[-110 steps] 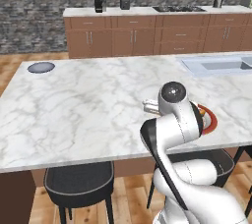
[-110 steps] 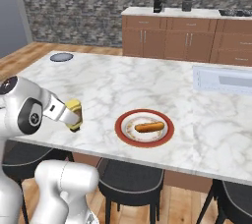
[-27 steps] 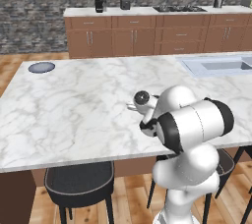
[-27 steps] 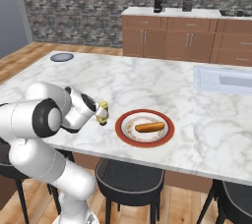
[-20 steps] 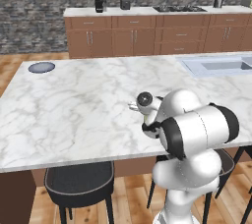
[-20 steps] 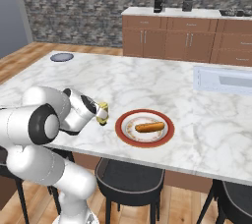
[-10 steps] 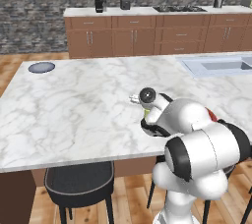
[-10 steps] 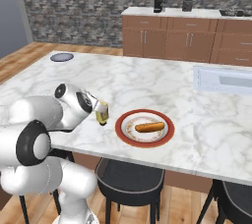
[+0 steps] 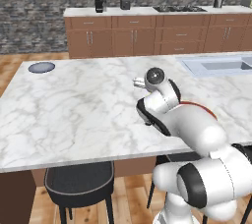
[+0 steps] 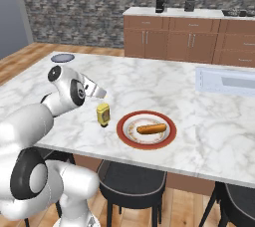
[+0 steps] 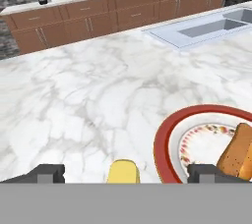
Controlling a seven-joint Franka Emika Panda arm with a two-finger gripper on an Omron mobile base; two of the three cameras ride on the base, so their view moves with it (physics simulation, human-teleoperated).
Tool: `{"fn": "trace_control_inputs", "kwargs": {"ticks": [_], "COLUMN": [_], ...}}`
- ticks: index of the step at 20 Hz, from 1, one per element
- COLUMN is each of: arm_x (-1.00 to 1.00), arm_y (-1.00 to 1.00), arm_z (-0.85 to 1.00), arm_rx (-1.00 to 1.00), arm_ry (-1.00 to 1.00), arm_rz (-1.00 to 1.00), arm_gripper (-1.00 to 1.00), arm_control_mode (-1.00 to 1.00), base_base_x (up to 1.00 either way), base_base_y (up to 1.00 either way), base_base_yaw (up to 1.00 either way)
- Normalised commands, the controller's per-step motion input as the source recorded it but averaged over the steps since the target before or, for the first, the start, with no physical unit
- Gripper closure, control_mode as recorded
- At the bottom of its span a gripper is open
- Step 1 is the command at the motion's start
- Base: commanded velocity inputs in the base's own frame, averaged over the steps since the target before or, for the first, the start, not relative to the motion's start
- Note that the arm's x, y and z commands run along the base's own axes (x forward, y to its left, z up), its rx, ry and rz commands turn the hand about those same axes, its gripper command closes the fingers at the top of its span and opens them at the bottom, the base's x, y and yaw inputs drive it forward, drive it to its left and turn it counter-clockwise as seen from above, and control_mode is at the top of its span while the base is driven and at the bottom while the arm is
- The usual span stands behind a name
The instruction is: Move the hot dog bun to the plate on the dining table and place the condiment next to that plate. Then navigate to the fridge and take the sausage and place it on the plate as well.
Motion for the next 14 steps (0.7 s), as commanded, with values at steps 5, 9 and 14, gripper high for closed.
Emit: {"fn": "trace_control_inputs", "kwargs": {"ticks": [5, 9, 14], "arm_x": [-0.37, -0.32, -0.53], "arm_y": [0.09, 0.05, 0.01], "arm_z": [0.92, 0.59, 0.33], "arm_rx": [0.00, 0.00, 0.00], "arm_ry": [0.09, 0.04, 0.01], "arm_rz": [0.00, 0.00, 0.00], "arm_gripper": [-1.00, -1.00, -1.00], "arm_control_mode": [-1.00, -1.00, -1.00], "base_base_x": [0.00, 0.00, 0.00], "base_base_y": [0.00, 0.00, 0.00], "base_base_yaw": [0.00, 0.00, 0.00]}}
